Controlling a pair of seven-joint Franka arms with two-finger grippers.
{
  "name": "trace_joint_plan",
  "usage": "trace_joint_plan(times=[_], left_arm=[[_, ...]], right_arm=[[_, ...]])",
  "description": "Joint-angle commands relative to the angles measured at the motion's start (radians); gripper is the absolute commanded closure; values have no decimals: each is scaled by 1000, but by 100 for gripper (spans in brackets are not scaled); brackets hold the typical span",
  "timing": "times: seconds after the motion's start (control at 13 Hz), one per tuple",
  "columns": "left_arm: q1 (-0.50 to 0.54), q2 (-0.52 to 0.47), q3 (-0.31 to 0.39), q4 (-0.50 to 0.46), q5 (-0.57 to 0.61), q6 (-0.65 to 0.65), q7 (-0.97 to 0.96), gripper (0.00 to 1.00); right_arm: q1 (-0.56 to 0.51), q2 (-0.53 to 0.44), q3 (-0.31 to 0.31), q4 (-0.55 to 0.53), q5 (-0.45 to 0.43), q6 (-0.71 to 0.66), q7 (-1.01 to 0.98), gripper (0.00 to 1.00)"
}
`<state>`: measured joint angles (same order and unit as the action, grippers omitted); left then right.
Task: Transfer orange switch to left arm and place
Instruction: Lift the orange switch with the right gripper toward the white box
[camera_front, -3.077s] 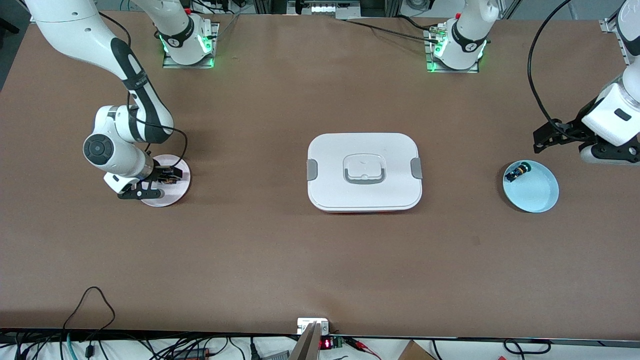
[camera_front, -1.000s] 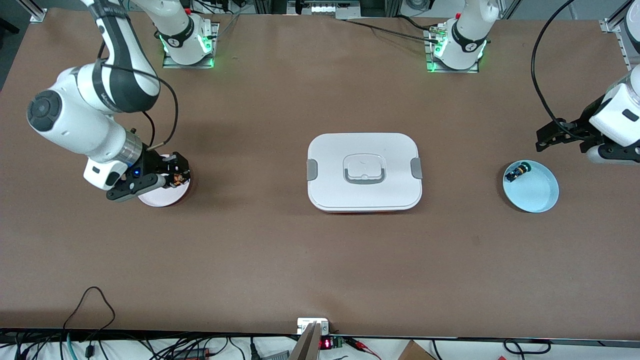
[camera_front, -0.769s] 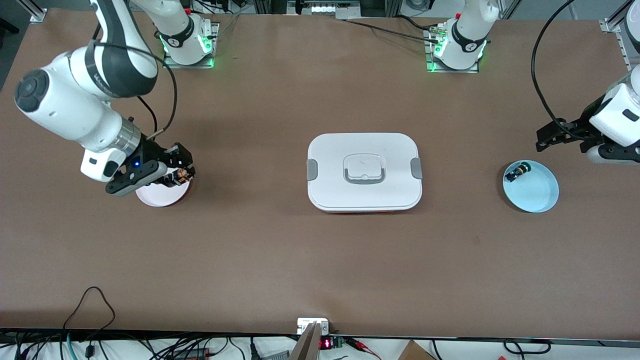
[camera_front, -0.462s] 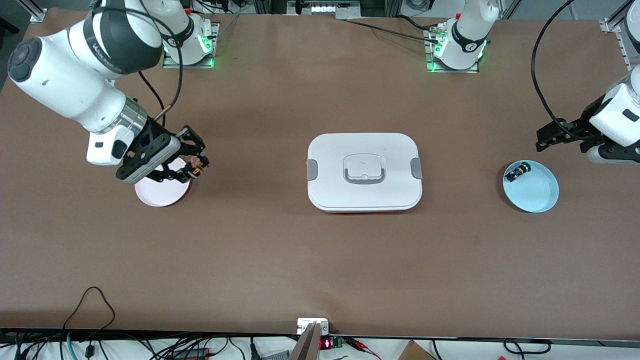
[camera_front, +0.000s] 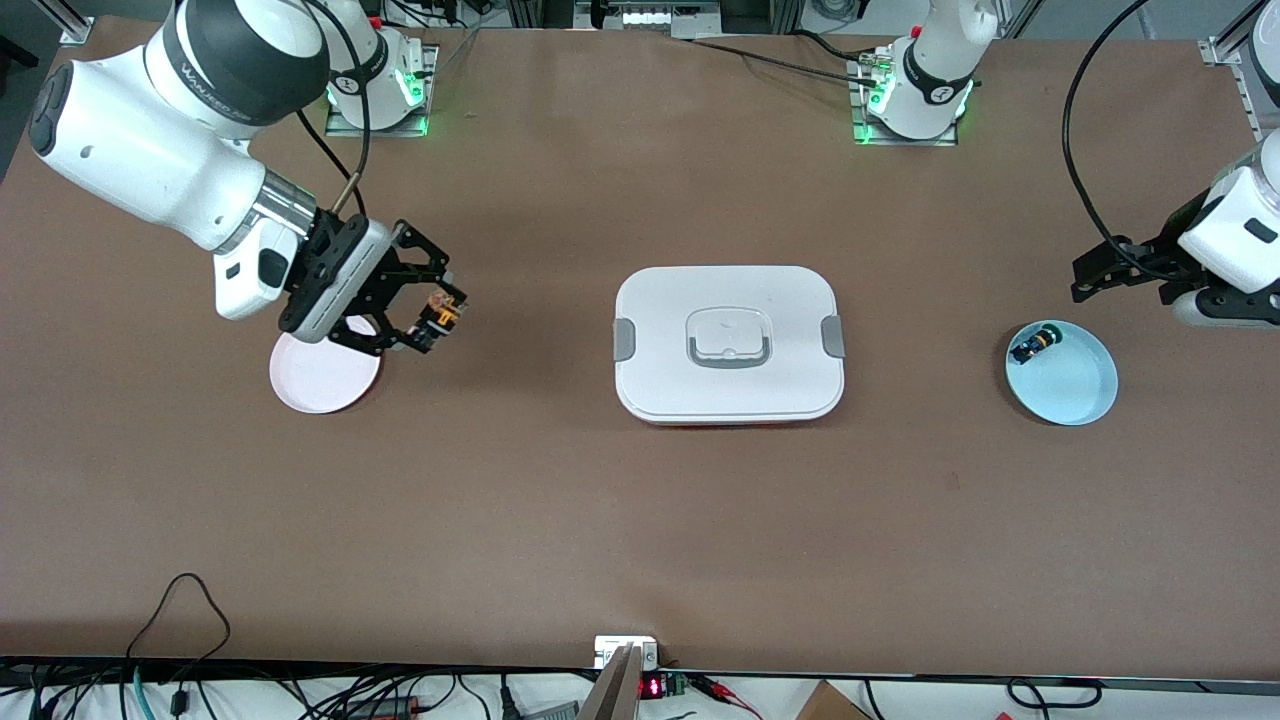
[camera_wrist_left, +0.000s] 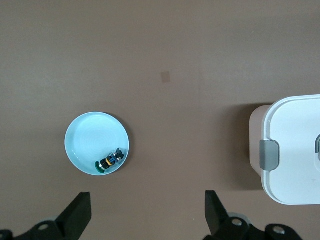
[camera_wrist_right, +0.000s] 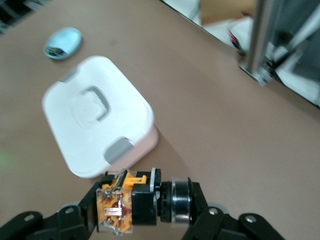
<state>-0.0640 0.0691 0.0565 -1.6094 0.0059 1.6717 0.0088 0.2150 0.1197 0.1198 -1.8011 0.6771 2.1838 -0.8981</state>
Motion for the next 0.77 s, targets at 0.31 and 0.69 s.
trace_joint_plan(times=[0.31, 0.69], left_arm=[[38, -3, -1, 14, -111, -39, 3, 0], [66, 18, -14, 13, -415, -197, 5, 0]], right_arm=[[49, 38, 6, -9, 402, -70, -437, 94], [171, 107, 6, -1, 704, -64, -638, 95]])
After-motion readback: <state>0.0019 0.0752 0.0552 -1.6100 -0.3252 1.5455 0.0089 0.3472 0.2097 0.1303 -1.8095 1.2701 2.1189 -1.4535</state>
